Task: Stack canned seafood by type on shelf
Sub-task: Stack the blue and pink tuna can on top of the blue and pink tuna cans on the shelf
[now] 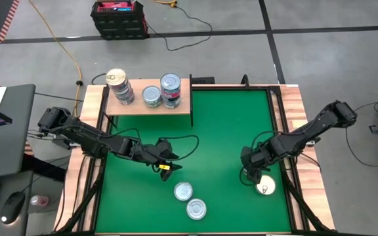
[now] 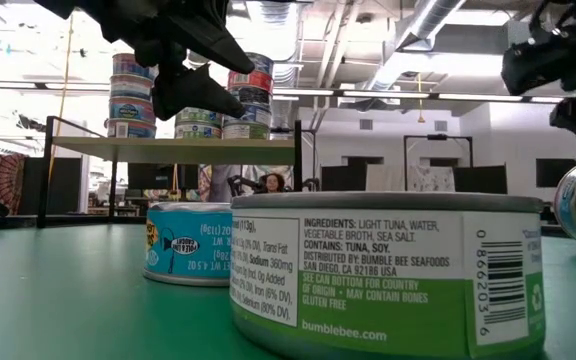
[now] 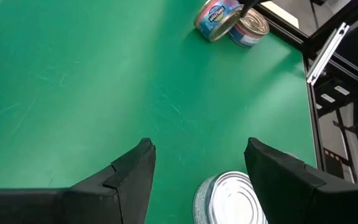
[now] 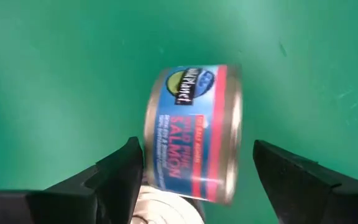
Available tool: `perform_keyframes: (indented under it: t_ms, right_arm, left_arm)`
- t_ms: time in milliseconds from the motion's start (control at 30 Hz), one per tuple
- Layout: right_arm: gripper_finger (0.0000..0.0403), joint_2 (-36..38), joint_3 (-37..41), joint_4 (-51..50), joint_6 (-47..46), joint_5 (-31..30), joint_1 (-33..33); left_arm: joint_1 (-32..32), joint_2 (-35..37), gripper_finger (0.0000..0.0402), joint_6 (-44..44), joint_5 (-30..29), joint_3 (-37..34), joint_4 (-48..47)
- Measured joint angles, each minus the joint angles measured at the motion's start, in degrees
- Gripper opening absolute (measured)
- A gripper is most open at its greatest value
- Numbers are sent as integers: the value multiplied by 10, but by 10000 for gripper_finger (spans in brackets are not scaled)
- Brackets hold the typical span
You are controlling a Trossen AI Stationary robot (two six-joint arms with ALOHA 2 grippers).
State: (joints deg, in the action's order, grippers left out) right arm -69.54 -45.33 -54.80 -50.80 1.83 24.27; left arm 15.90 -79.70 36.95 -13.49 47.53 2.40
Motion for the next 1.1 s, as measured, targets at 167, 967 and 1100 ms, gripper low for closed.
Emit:
perform_keyframes:
  t_ms: [167, 967, 1100]
  right_arm:
    - [324, -1, 26, -1, -4, -10, 9]
    - [206, -2, 0, 206, 189, -85, -17]
    - [219, -2, -28, 265, 253, -122, -37]
  left_arm:
    - [0, 0, 236, 1, 10, 0, 0]
    - [7, -21, 299, -238, -78, 12, 173]
    - [-5, -53, 329, -234, -51, 25, 183]
